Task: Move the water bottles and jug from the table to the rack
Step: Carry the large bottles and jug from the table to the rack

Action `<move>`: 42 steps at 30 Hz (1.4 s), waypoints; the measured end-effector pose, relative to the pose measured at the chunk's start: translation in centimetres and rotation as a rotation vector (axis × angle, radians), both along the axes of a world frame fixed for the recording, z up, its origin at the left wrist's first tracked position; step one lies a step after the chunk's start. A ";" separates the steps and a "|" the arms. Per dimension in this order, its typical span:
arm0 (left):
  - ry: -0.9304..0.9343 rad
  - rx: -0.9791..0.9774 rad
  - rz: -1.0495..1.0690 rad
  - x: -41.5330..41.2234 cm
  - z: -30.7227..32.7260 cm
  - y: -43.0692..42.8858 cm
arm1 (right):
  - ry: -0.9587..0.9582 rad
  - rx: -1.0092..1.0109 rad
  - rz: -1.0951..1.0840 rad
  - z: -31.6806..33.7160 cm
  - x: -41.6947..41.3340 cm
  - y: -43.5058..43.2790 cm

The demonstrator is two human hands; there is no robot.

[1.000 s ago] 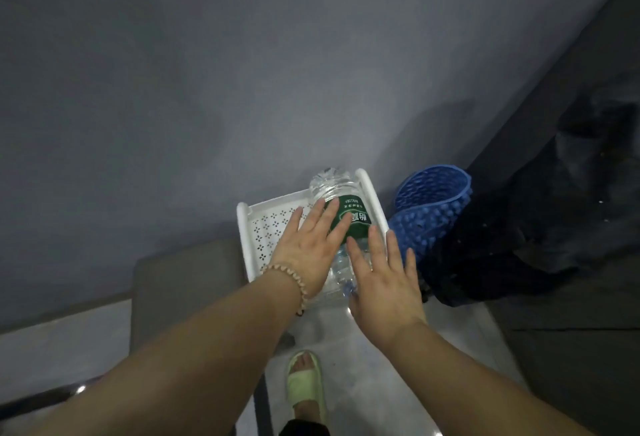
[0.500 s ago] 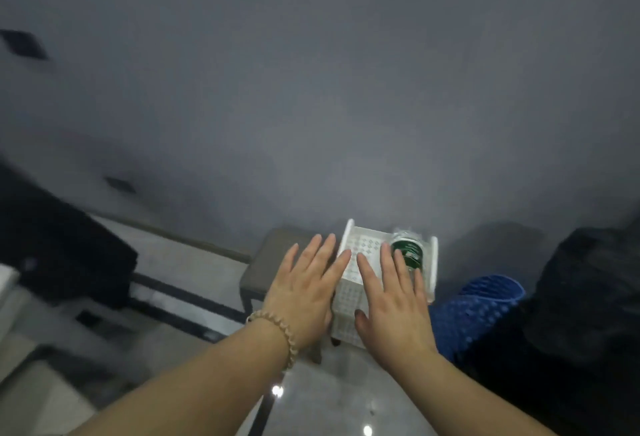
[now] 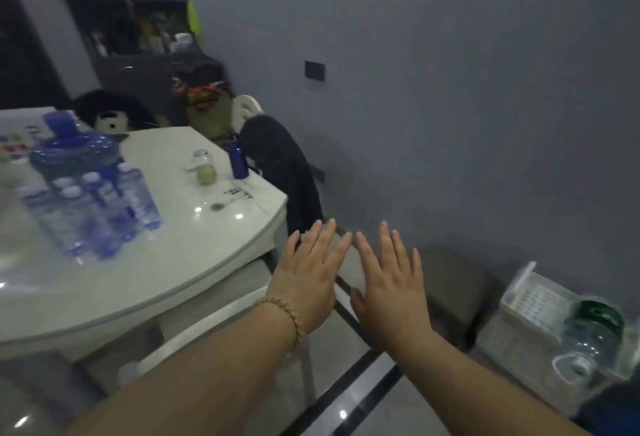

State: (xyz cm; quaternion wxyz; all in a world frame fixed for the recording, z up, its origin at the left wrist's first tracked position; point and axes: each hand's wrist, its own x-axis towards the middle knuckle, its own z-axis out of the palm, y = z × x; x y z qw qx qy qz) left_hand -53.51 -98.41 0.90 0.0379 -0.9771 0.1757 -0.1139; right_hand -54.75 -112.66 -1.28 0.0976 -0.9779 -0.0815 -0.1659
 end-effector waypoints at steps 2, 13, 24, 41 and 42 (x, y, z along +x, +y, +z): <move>0.030 0.007 0.050 -3.5 0.5 6.9 | 0.026 0.025 0.059 -0.4 -2.6 7.0; -0.031 0.007 0.407 -15.2 1.7 38.6 | -0.034 0.019 0.426 2.2 -9.4 38.2; -0.036 0.045 0.464 -8.7 -0.8 57.0 | -0.023 -0.036 0.455 0.0 -2.0 56.0; -0.007 0.052 0.278 10.7 1.6 83.2 | 0.074 0.009 0.162 1.1 15.5 81.3; -0.006 0.042 0.246 11.6 1.4 84.6 | 0.078 0.004 0.125 0.7 16.0 82.4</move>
